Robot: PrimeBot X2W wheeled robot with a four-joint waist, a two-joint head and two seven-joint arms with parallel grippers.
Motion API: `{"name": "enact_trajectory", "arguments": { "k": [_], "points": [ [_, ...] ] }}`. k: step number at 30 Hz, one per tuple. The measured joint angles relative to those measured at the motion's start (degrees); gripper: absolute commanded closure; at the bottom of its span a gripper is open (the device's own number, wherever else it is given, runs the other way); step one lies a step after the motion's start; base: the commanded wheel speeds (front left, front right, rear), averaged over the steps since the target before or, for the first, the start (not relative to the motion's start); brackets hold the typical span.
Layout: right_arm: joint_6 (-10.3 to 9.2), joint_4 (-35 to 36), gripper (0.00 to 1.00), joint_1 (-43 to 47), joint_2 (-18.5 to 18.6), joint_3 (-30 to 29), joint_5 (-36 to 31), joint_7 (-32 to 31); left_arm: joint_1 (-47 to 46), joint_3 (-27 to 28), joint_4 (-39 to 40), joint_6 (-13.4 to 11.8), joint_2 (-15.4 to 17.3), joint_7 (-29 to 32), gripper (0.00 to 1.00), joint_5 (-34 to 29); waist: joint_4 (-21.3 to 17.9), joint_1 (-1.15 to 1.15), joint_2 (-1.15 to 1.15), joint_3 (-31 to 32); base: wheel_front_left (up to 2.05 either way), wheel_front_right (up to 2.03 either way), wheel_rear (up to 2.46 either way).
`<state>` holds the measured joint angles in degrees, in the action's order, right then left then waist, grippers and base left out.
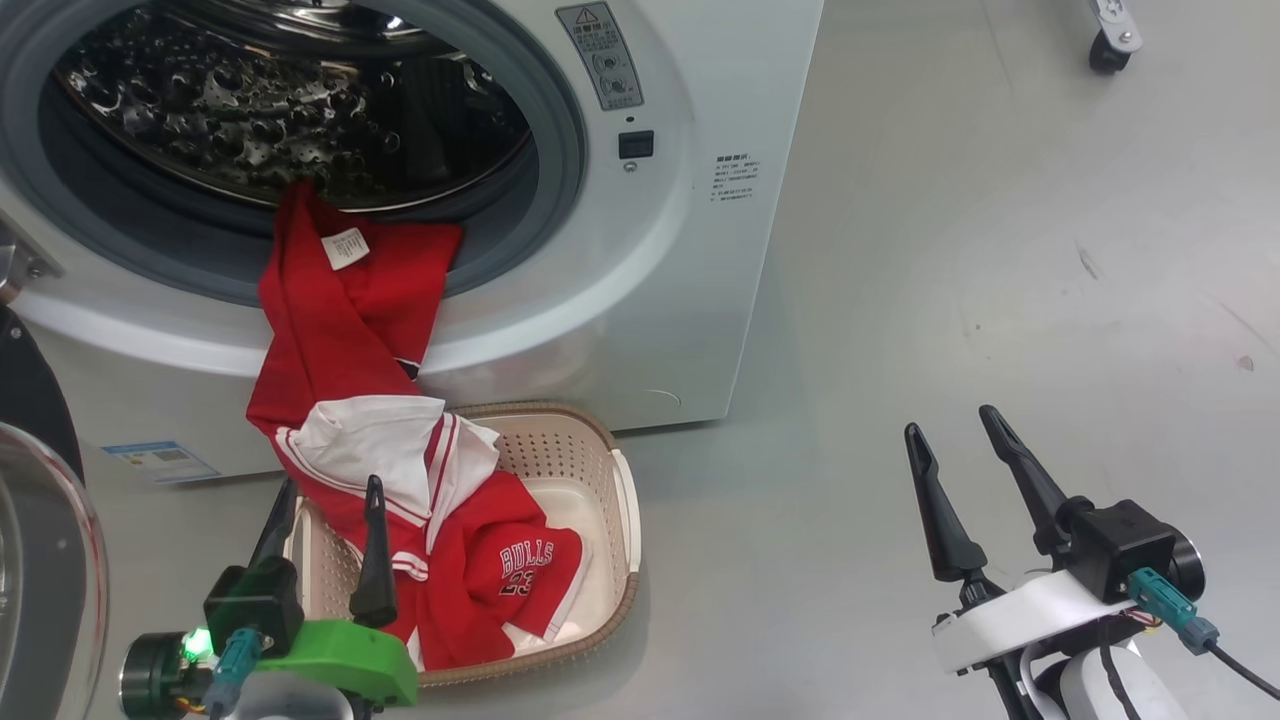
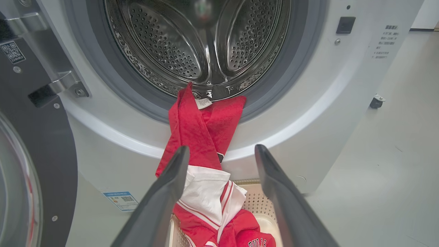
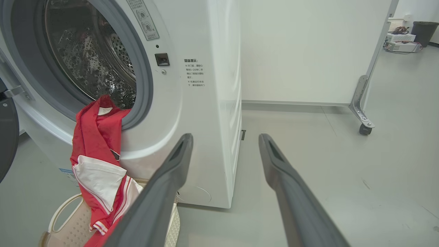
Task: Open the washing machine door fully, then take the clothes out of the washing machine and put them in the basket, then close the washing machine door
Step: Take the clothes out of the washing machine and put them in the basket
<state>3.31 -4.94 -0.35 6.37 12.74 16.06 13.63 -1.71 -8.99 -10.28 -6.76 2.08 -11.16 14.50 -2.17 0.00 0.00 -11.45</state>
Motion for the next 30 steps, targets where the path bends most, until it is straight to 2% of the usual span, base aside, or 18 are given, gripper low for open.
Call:
{"name": "enact_trajectory", "arguments": {
  "k": [11, 21, 30],
  "points": [
    [0.13, 2.0, 0.00, -0.4, 0.3, 0.5, 0.0, -0.8, -3.6, 0.1, -3.1, 0.0, 0.0, 4.6, 0.00, 0.0, -1.2, 0.00, 0.00, -4.1, 0.00, 0.00, 0.00],
    [0.69, 3.6, 0.00, -3.1, 0.5, 0.7, 0.0, -0.9, -13.5, 1.6, -8.1, 0.0, 0.1, 8.2, 0.00, 0.4, -3.3, 0.00, 0.00, -9.8, 0.00, 0.00, 0.00],
    [1.18, 4.2, 0.00, -6.5, -0.1, 0.8, 1.1, -0.9, -22.7, 4.6, -14.4, 0.0, 2.8, 11.9, 0.00, 0.6, -6.2, 0.00, 0.00, -15.6, 0.00, 0.00, 0.00]
  ]
}}
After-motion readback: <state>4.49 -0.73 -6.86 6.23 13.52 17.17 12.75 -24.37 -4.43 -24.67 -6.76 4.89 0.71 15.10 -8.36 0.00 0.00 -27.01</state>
